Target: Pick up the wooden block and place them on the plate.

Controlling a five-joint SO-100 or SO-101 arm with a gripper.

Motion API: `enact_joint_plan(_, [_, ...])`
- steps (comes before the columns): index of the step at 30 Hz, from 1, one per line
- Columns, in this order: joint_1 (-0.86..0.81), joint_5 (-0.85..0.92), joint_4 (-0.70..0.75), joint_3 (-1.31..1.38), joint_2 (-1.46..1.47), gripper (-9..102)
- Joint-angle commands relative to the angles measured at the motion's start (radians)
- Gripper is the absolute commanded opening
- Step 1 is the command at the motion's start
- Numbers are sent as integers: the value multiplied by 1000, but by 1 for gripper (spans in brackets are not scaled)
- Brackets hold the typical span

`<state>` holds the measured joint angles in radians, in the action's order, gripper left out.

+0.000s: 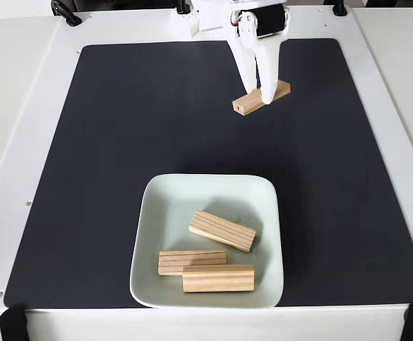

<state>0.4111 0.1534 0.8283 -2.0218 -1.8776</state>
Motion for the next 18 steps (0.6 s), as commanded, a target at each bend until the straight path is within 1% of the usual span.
enact_joint_plan(1, [-49,-98,3,272,98,0])
enact_joint_plan(7, [-153,-195,5,598,342,0])
enact_joint_plan(11, [-209,-198,5,761,500,0])
enact_joint_plan(18, [-285,-186,5,911,673,0])
